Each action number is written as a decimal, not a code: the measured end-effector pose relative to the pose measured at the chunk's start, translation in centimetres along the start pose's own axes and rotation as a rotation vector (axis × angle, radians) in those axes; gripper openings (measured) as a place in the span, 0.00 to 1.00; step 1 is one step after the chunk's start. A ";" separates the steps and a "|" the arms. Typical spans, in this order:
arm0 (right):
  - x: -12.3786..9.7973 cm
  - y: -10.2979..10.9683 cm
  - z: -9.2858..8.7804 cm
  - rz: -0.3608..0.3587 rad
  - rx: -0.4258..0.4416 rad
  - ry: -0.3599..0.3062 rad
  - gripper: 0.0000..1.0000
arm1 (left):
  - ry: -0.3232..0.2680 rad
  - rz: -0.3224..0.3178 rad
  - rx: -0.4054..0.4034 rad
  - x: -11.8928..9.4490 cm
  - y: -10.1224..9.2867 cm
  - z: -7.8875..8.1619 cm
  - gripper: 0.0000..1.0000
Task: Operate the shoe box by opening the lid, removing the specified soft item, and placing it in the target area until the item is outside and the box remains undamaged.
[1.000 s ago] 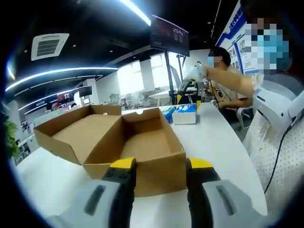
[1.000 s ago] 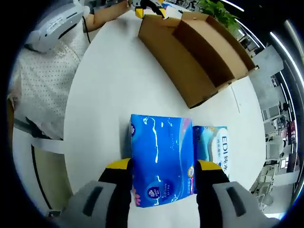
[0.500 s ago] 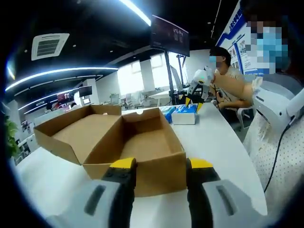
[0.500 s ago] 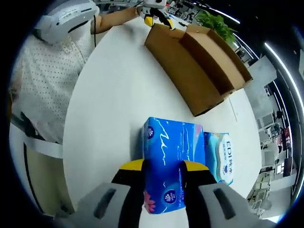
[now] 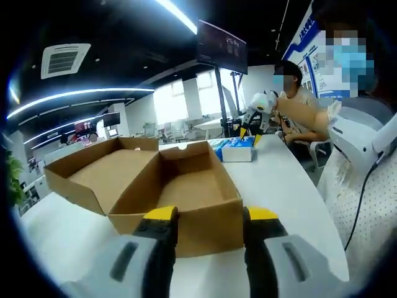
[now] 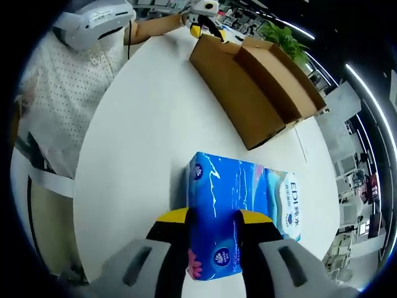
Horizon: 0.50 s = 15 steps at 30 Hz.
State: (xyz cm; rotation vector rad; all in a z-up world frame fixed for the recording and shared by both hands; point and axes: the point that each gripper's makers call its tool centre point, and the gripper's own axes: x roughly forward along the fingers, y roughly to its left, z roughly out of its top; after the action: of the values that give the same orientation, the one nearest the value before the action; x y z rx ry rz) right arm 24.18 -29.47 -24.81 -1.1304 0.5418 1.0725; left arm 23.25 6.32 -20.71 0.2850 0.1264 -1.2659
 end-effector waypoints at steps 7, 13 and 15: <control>0.2 -0.1 0.1 0.014 -0.024 -0.010 0.29 | 0.000 -0.001 0.001 0.0 0.0 0.0 0.43; 0.3 -0.2 0.1 0.013 -0.004 -0.028 0.30 | -0.001 -0.001 0.000 0.0 0.0 0.0 0.43; 0.3 -0.2 0.2 0.009 0.016 -0.030 0.30 | -0.001 -0.001 0.000 0.0 0.0 0.0 0.43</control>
State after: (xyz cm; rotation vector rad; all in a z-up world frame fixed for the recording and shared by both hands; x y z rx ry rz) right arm 24.47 -29.20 -24.90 -1.0968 0.5318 1.0896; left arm 23.21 6.32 -20.75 0.2844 0.1258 -1.2673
